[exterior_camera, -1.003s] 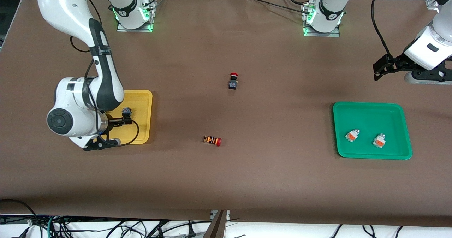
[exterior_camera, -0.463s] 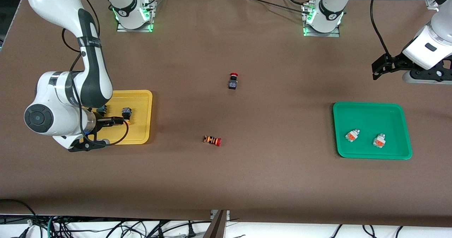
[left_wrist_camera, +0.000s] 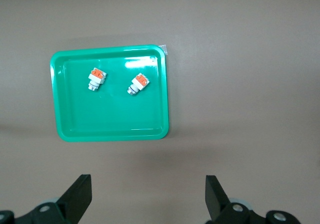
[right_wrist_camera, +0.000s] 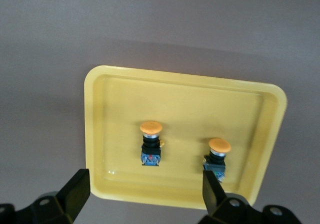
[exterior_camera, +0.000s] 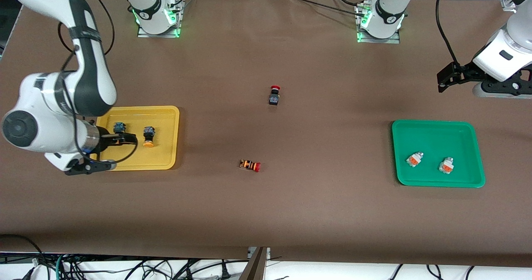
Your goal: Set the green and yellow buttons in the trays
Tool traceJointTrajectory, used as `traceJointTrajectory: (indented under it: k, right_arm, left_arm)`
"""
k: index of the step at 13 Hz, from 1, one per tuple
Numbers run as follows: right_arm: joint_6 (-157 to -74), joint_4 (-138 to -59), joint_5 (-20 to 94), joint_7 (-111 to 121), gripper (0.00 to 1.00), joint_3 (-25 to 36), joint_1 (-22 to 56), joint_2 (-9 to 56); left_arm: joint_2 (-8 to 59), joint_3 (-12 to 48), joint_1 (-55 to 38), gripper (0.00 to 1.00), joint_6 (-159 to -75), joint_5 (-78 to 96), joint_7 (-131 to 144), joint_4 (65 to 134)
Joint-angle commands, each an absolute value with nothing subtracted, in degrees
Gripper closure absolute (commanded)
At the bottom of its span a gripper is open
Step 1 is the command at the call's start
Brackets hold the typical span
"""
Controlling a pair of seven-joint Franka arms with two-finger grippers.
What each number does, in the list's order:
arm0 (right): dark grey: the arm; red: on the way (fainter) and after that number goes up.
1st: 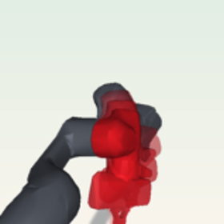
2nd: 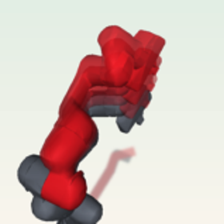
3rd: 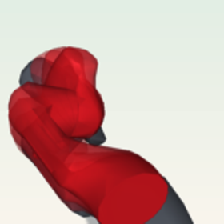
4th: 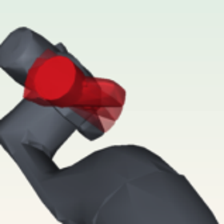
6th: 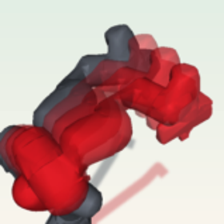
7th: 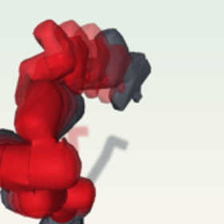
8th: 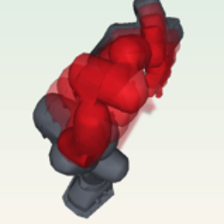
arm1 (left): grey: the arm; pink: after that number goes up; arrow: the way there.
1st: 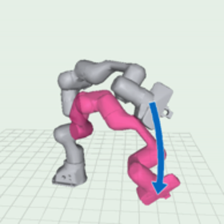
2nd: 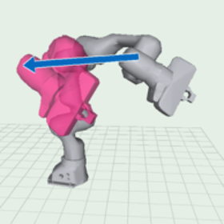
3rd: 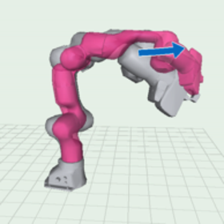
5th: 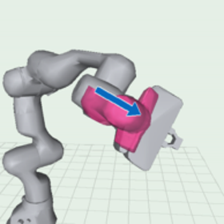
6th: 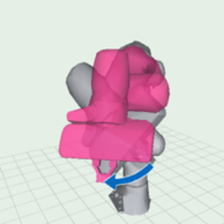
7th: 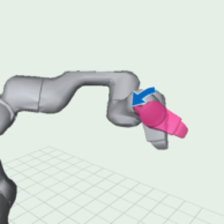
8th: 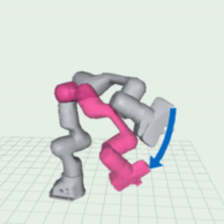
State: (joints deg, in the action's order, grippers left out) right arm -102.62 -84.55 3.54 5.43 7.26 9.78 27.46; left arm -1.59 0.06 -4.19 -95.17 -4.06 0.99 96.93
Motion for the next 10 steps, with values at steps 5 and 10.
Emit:
traceJointTrajectory:
  k: [5,10]
  right_arm:
    - [-102.0,-101.4,0.2,5.0,0.01,-0.9,3.2,6.3]
    - [-98.9,-98.7,-2.3,5.5,0.0,0.2,3.1,2.8]
  left_arm:
    - [-0.3,-0.2,-4.7,0.0,-93.2,-2.5,0.1,94.2]
    - [-0.3,-0.1,-5.1,0.0,-93.2,-2.5,0.1,94.1]
